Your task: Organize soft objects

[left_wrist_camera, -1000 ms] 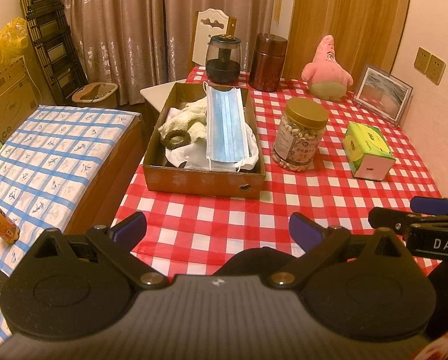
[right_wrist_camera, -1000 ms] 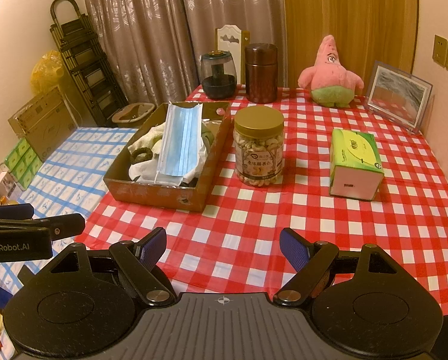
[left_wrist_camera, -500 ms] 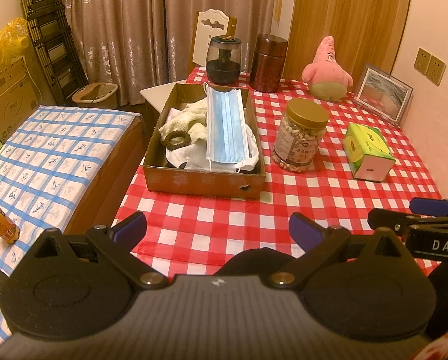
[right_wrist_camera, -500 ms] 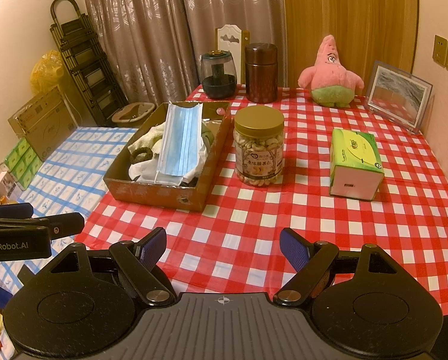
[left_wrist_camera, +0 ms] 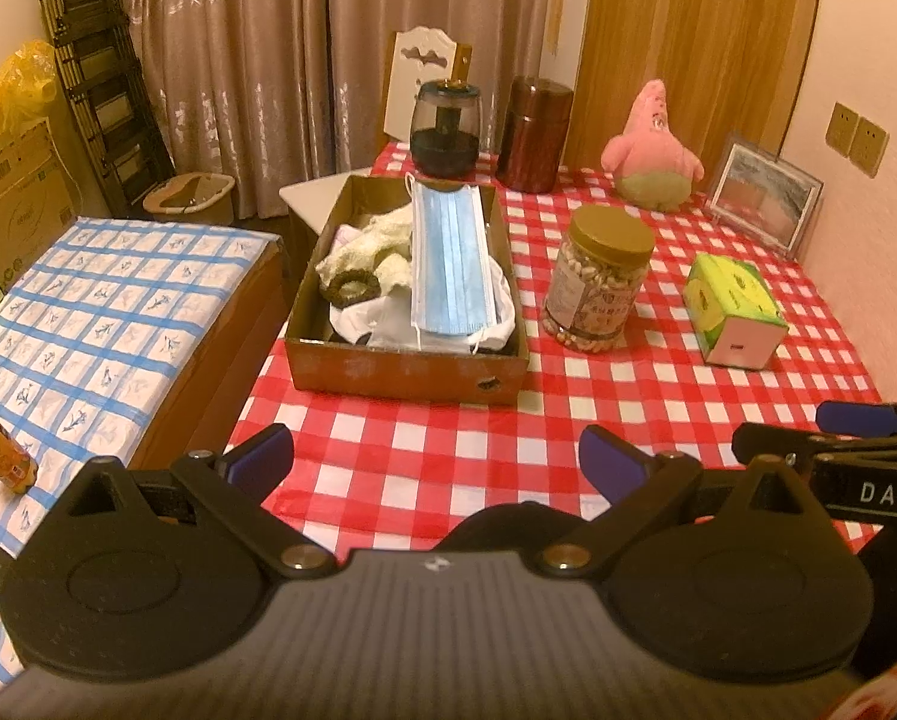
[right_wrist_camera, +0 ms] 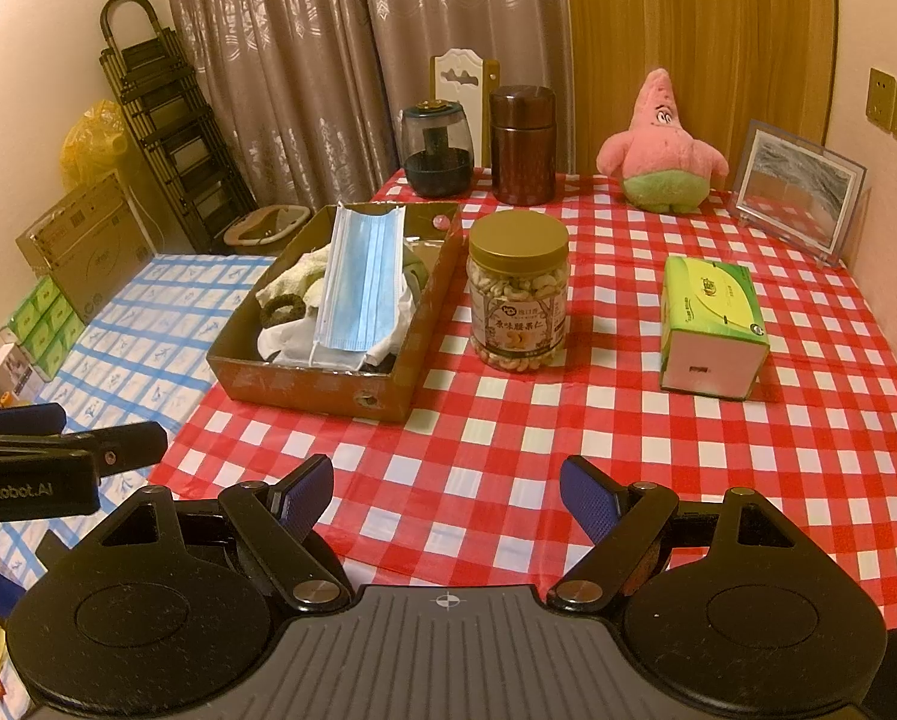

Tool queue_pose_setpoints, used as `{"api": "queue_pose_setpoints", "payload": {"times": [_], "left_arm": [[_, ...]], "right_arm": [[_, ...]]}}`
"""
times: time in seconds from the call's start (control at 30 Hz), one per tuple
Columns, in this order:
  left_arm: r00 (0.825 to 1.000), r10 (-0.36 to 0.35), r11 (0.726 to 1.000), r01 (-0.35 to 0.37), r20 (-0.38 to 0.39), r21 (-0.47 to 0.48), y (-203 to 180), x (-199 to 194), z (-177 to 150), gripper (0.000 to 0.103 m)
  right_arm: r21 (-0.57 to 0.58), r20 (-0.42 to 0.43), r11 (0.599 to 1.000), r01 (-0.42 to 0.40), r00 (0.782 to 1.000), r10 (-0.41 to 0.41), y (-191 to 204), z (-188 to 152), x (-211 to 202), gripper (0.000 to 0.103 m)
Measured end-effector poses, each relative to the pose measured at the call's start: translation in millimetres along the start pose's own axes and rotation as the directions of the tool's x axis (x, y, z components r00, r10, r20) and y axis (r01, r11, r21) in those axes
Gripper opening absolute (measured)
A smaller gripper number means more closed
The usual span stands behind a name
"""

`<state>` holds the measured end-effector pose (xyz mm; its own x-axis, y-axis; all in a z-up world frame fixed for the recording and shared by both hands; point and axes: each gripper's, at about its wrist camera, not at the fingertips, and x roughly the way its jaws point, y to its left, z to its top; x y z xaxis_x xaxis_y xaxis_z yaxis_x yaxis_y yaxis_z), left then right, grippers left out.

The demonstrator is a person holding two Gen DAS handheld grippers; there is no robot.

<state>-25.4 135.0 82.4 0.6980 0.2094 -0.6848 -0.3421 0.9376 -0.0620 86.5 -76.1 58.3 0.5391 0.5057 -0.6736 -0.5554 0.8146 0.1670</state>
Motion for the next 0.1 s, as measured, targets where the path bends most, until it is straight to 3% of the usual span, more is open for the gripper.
{"api": "queue_pose_setpoints", "payload": {"times": [0.1], "left_arm": [[1.0, -0.002, 1.0, 0.002, 0.0, -0.001, -0.8, 0.4, 0.2, 0.101]], "right_arm": [[0.0, 0.0, 1.0, 0.0, 1.0, 0.0, -0.2, 0.0, 0.0, 0.082]]}}
